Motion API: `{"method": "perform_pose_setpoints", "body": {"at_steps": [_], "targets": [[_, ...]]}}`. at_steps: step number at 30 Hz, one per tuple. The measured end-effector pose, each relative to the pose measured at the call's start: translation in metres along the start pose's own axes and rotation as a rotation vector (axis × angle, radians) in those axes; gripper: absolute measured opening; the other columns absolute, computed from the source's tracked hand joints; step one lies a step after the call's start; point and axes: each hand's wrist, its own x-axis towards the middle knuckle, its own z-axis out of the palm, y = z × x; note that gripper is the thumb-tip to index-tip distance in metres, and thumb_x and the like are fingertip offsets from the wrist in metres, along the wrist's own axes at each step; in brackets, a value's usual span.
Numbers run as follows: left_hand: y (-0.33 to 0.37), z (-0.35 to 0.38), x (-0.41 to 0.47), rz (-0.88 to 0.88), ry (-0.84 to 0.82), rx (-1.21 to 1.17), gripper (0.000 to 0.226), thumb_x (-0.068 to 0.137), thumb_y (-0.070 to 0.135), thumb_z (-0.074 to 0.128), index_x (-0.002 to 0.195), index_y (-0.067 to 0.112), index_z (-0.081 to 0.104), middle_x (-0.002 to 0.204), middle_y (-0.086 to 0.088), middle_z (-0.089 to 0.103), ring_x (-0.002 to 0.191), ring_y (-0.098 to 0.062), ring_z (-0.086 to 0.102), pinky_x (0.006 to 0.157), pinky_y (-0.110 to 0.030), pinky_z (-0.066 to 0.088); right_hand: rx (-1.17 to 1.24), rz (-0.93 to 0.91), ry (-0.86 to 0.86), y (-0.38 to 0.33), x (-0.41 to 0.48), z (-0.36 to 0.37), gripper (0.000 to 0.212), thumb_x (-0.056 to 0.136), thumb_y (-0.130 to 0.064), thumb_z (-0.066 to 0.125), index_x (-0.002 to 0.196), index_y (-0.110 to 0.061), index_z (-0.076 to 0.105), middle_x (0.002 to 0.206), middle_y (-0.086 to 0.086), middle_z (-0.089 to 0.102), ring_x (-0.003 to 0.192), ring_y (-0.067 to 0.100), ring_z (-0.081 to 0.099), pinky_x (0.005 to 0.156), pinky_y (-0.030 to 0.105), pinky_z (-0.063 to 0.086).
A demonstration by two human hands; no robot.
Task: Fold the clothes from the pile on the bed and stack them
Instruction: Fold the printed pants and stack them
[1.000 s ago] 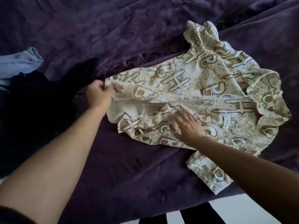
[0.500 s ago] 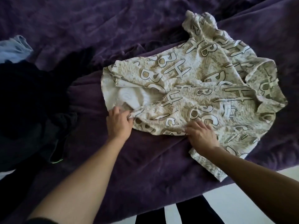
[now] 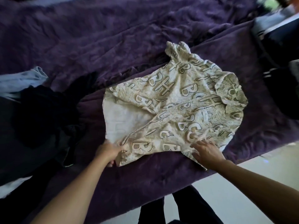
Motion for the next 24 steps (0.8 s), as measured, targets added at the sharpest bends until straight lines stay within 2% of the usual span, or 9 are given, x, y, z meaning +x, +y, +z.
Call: {"method": "perform_pose_setpoints", "body": {"at_steps": [2,4,7,11,14,16,19,21,24], "targets": [[-0.005,0.001,-0.004,0.020,0.261,0.205,0.036,0.085,0.036,0.061,0.109,0.012,0.049,0.096,-0.018,0.067,0.085,-0.036,0.066,0.067,-0.038,0.052,0.046,0.119,-0.021,0.013,-0.011,0.006,0.037,0.094,-0.039,0.049,0.129,-0.027,0.053,0.131,-0.002,0.055,0.123,0.021,0.049,0.098,0.034,0.040],[0.001,0.010,-0.013,0.130,0.348,0.290,0.031,0.085,0.032,0.059,0.112,0.019,0.051,0.107,-0.015,0.066,0.098,-0.036,0.063,0.072,-0.037,0.048,0.104,0.262,0.004,0.032,-0.022,0.009,0.038,0.093,-0.038,0.051,0.129,-0.027,0.052,0.129,-0.001,0.055,0.119,0.023,0.053,0.091,0.034,0.043],[0.024,0.050,-0.032,0.398,0.296,0.354,0.026,0.085,0.028,0.061,0.111,0.023,0.060,0.110,-0.004,0.065,0.100,-0.029,0.062,0.071,-0.034,0.047,0.346,0.546,0.066,0.070,-0.028,0.009,0.040,0.090,-0.031,0.056,0.127,-0.019,0.055,0.125,0.006,0.059,0.115,0.028,0.056,0.088,0.034,0.044],[0.063,0.131,-0.050,0.686,0.203,0.470,0.024,0.087,0.025,0.058,0.111,0.023,0.062,0.114,0.002,0.057,0.108,-0.023,0.054,0.081,-0.036,0.047,0.656,0.833,0.205,0.128,0.000,0.007,0.039,0.084,-0.036,0.064,0.105,-0.004,0.058,0.110,0.019,0.066,0.103,0.036,0.060,0.079,0.034,0.043],[0.088,0.188,-0.047,0.798,0.204,0.605,0.040,0.088,0.025,0.058,0.127,0.026,0.052,0.123,0.001,0.049,0.115,-0.022,0.045,0.099,-0.037,0.041,0.972,0.894,0.210,0.151,0.036,0.021,0.060,0.076,-0.035,0.077,0.120,0.001,0.056,0.115,0.016,0.064,0.104,0.030,0.062,0.086,0.034,0.050],[0.099,0.214,-0.042,0.774,0.234,0.649,0.052,0.086,0.024,0.061,0.134,0.026,0.044,0.129,-0.002,0.045,0.120,-0.024,0.042,0.109,-0.044,0.032,1.071,0.833,0.235,0.159,0.050,0.032,0.046,0.079,-0.017,0.071,0.120,-0.002,0.058,0.116,0.013,0.065,0.097,0.024,0.062,0.079,0.029,0.050],[0.107,0.233,-0.041,0.650,0.264,0.650,0.059,0.084,0.025,0.063,0.138,0.026,0.038,0.133,-0.005,0.041,0.124,-0.027,0.041,0.110,-0.045,0.032,1.022,0.793,0.351,0.193,0.035,0.034,0.042,0.089,-0.031,0.059,0.128,-0.016,0.055,0.122,0.011,0.063,0.108,0.029,0.060,0.086,0.032,0.048],[0.110,0.243,-0.043,0.609,0.275,0.672,0.057,0.085,0.025,0.061,0.137,0.026,0.038,0.132,-0.005,0.041,0.123,-0.027,0.041,0.105,-0.042,0.037,0.817,0.796,0.276,0.233,0.012,0.029,0.044,0.089,-0.044,0.052,0.129,-0.025,0.052,0.125,0.013,0.061,0.112,0.035,0.056,0.089,0.035,0.045],[0.114,0.256,-0.047,0.545,0.302,0.713,0.051,0.087,0.028,0.060,0.134,0.024,0.042,0.130,-0.004,0.044,0.120,-0.026,0.043,0.097,-0.040,0.041,0.415,0.720,0.196,0.275,-0.002,0.020,0.043,0.089,-0.041,0.052,0.129,-0.028,0.048,0.123,0.016,0.060,0.109,0.040,0.056,0.088,0.043,0.046]]}}
